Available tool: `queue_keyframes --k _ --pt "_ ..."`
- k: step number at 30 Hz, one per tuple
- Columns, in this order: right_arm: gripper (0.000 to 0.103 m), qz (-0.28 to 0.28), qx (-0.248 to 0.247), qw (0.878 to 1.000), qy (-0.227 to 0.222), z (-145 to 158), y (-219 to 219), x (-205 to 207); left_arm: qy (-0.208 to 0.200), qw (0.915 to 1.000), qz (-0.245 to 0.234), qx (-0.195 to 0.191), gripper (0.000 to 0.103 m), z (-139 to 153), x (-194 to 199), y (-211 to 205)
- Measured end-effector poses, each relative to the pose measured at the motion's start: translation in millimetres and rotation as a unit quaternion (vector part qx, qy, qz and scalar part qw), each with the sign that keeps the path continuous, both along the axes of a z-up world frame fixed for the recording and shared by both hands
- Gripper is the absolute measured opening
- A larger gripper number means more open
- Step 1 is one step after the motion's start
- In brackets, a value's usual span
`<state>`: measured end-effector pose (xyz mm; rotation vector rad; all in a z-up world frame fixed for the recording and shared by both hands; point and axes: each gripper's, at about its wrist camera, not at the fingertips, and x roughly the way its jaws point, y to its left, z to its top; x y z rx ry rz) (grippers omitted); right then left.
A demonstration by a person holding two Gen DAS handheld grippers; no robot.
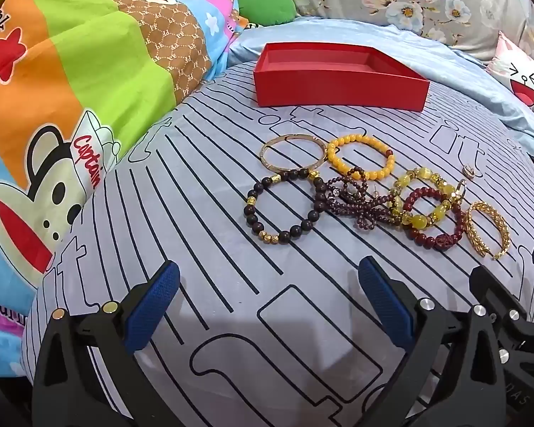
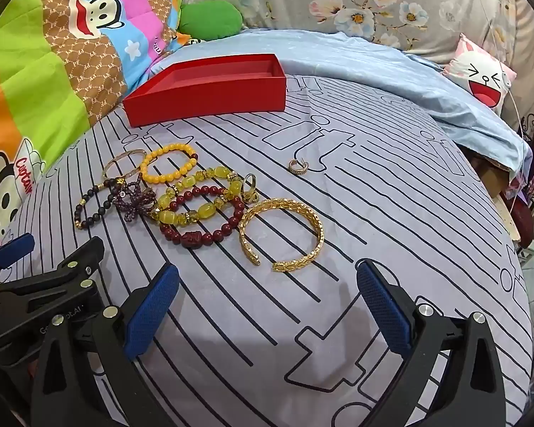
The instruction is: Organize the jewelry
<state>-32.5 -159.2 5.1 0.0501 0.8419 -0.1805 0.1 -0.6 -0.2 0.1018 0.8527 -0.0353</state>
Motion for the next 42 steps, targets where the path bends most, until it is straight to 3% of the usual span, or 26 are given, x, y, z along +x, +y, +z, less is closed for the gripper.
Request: queue_keyframes --k 42 --pt "0.097 -0.001 0.001 1.000 -0.008 1.4 1.2 -0.3 -0.012 0.9999 0.002 -0.006 0.096 7.3 -3.1 2.3"
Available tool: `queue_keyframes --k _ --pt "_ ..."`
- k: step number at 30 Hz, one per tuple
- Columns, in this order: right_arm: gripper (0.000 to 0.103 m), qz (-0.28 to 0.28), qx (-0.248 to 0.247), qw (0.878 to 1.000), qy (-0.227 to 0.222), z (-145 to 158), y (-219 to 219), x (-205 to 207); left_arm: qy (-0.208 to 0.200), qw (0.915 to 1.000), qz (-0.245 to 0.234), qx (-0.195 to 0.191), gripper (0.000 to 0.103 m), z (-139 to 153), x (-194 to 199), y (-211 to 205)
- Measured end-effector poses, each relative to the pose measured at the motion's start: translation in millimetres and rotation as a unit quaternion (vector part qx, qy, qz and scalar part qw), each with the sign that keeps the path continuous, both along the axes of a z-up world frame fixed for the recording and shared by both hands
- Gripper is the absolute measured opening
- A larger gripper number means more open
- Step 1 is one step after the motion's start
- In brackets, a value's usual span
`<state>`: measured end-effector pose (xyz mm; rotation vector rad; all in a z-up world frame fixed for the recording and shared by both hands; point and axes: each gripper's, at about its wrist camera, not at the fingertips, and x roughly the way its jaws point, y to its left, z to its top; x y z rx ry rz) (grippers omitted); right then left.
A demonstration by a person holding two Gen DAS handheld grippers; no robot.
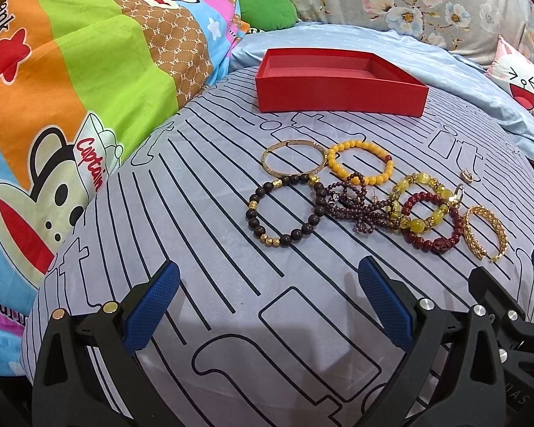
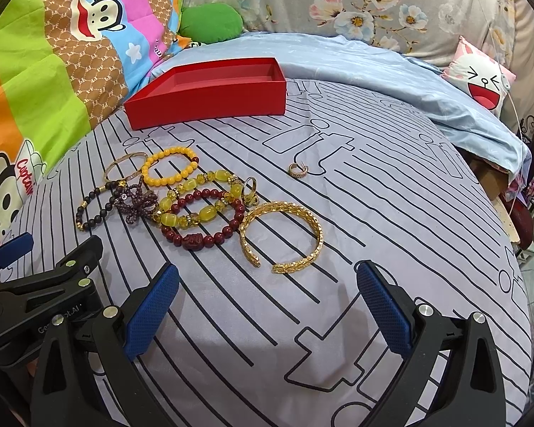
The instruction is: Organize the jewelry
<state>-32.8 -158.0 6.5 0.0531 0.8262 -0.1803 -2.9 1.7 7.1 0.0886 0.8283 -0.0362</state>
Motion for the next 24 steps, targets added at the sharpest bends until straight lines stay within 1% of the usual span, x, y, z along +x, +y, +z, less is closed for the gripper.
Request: queue_keyframes --k 24 --pt "0.097 0.000 0.000 1.000 -0.002 0.5 -0.2 -0.8 0.000 1.0000 0.001 0.000 0.096 -1.2 -1.5 -1.1"
